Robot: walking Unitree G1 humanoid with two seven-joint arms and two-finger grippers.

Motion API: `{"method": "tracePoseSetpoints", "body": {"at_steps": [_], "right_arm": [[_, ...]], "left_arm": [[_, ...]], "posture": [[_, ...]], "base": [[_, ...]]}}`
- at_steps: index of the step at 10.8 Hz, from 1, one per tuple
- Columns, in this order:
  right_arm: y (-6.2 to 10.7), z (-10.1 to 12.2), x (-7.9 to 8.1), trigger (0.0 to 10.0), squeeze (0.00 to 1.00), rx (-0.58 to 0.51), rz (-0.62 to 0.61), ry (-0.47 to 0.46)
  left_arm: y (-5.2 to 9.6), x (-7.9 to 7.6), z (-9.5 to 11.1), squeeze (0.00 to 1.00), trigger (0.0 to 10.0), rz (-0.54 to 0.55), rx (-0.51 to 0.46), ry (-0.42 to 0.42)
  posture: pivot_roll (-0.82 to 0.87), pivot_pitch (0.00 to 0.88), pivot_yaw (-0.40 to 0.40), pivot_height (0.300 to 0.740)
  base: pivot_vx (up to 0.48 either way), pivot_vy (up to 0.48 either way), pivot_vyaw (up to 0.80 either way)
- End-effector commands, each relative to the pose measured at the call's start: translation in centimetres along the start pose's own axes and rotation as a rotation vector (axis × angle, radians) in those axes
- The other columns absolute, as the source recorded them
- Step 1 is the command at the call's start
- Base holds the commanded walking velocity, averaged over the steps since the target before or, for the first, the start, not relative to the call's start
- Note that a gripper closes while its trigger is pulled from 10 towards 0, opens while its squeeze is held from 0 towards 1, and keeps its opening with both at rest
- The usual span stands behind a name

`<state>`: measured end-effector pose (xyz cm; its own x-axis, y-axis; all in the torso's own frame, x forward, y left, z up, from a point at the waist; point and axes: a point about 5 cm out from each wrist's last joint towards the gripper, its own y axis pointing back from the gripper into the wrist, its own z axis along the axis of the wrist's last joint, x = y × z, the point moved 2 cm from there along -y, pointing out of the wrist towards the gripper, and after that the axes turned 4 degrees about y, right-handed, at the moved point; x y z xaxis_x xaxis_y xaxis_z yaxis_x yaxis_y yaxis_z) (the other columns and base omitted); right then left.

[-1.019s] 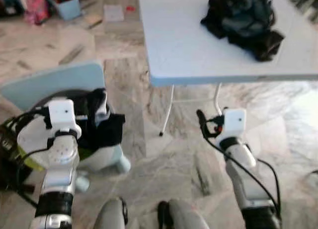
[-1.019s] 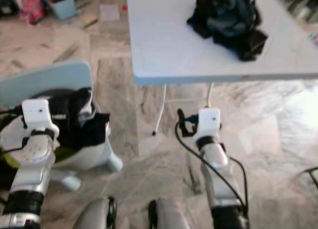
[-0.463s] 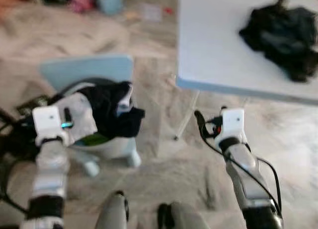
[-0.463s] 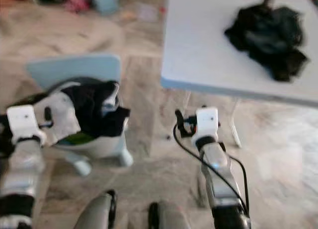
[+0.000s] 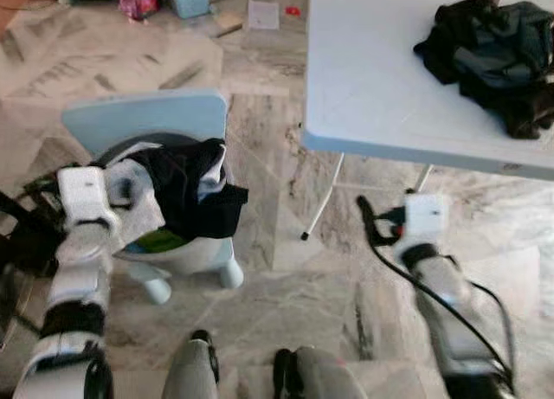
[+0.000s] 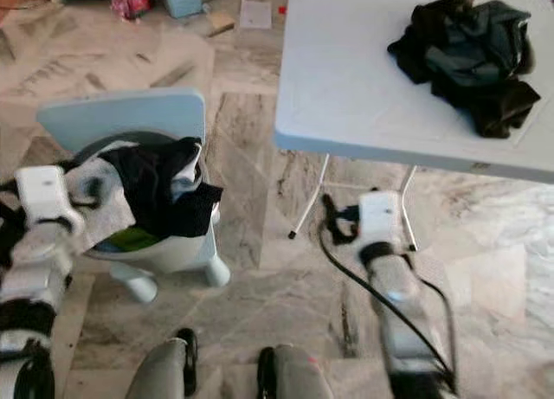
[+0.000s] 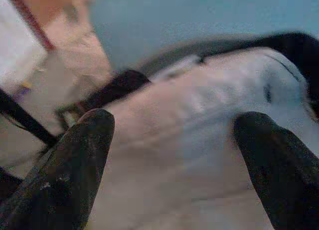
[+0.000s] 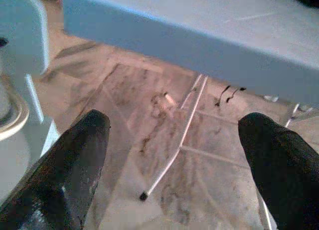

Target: Hang hanger

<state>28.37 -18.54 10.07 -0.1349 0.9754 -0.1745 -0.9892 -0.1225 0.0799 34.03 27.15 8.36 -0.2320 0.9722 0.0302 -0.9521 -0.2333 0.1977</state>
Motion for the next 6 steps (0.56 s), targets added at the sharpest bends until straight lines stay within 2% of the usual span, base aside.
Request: {"method": "tracePoseSetpoints", "body": {"at_steps": [1, 2, 3, 4, 5, 6], "right_arm": [[0.7, 0.2, -0.5, 10.0, 0.00, 0.006, 0.024, -0.007], [1.4, 0.6, 0.1, 10.0, 0.00, 0.009, 0.108, -0.034], [2.7, 1.2, 2.1, 10.0, 0.00, 0.028, 0.292, -0.081], [3.5, 1.4, 3.5, 10.0, 0.00, 0.063, 0.416, -0.121], [3.9, 1.5, 4.2, 10.0, 0.00, 0.076, 0.483, -0.142], [4.7, 1.6, 5.3, 10.0, 0.00, 0.118, 0.611, -0.163]], "left_arm": [[0.1, -0.8, -1.3, 0.00, 10.0, -0.044, 0.052, 0.019], [0.0, -1.3, -1.3, 0.00, 10.0, -0.063, 0.046, 0.022], [-0.3, -1.9, -1.2, 0.00, 0.0, -0.083, 0.023, 0.040], [-0.4, -2.5, -1.4, 0.00, 0.0, -0.101, 0.026, 0.052], [-0.4, -2.8, -1.6, 0.00, 0.0, -0.119, 0.032, 0.068], [-0.2, -3.9, -2.2, 0.00, 0.0, -0.166, 0.033, 0.086]], "posture": [[-0.13, 0.244, -0.153, 0.740], [-0.16, 0.244, -0.169, 0.740], [-0.17, 0.242, -0.180, 0.740], [-0.19, 0.239, -0.190, 0.740], [-0.19, 0.237, -0.191, 0.740], [-0.19, 0.229, -0.194, 0.740]], "base": [[0.000, 0.000, 0.00], [0.000, 0.000, 0.00], [0.000, 0.000, 0.00], [0.000, 0.000, 0.00], [0.000, 0.000, 0.00], [0.000, 0.000, 0.00]]}}
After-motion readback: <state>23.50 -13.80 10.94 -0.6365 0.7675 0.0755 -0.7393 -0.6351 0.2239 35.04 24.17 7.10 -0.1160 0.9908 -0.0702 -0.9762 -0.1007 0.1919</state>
